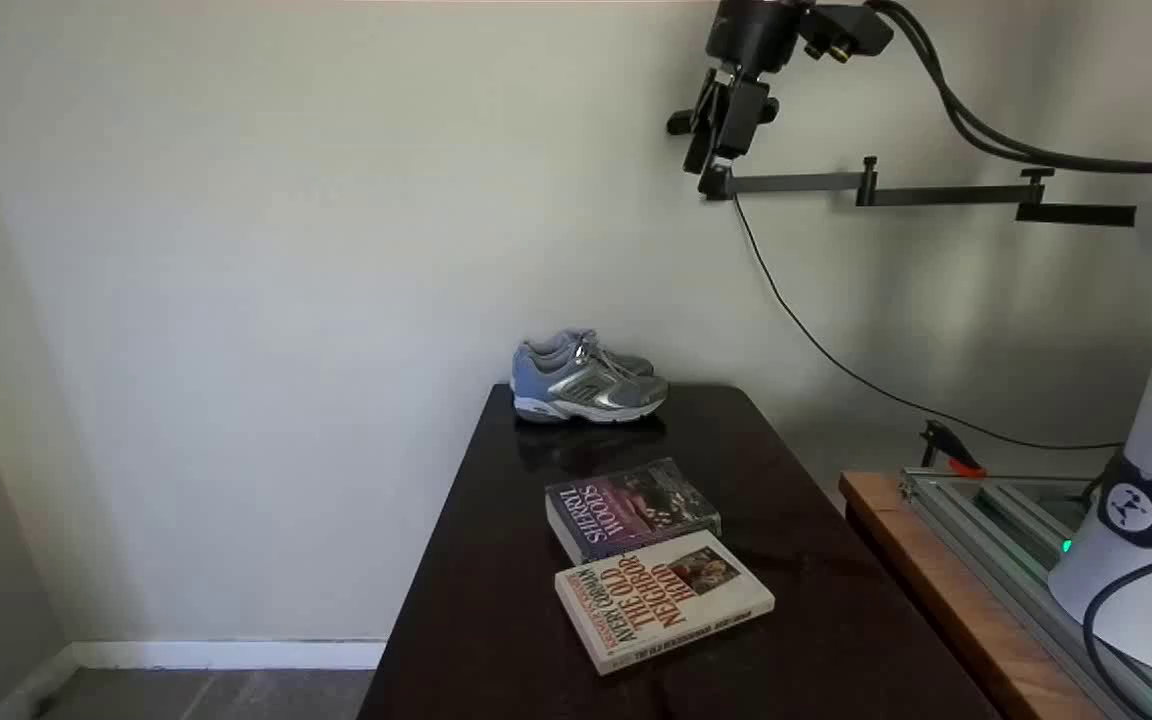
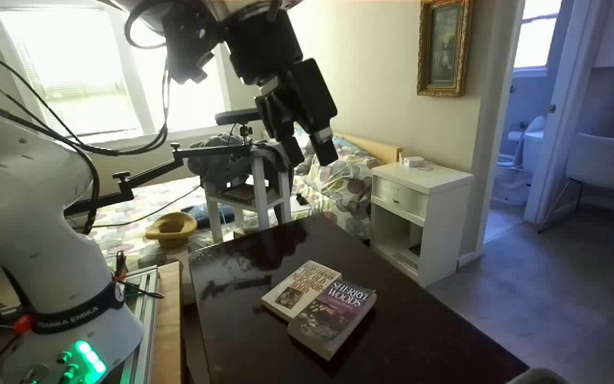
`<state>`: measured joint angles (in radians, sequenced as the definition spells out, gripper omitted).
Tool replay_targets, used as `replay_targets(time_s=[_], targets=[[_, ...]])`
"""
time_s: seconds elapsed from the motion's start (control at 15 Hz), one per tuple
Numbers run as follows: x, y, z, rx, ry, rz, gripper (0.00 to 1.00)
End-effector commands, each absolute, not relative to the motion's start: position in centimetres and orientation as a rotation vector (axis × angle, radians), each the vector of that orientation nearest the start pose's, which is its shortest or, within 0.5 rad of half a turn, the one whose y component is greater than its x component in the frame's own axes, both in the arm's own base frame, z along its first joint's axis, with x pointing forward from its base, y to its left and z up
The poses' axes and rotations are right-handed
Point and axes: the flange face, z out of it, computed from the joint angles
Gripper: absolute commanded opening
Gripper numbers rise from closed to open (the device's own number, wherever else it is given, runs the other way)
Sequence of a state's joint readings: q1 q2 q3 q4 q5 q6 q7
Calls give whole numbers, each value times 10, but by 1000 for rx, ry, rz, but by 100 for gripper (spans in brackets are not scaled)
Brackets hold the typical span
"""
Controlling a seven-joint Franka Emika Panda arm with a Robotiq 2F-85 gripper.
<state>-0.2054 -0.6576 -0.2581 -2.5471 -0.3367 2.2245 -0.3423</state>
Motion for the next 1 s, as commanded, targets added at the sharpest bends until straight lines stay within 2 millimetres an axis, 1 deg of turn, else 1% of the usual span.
replay_targets(time_s=[0.0, 0.33, 0.4, 0.47, 0.53, 0.8, 0.93], targets=[[337, -189, 512, -3364, -113, -425, 100], [337, -189, 512, -3364, -113, -425, 100], [347, -192, 504, -3317, 8, -395, 100], [354, -190, 492, -3298, 42, -372, 100], [358, -185, 480, -3254, 26, -333, 100], [377, -153, 425, -3186, -79, -135, 100], [385, -140, 403, -3179, -126, -44, 100]])
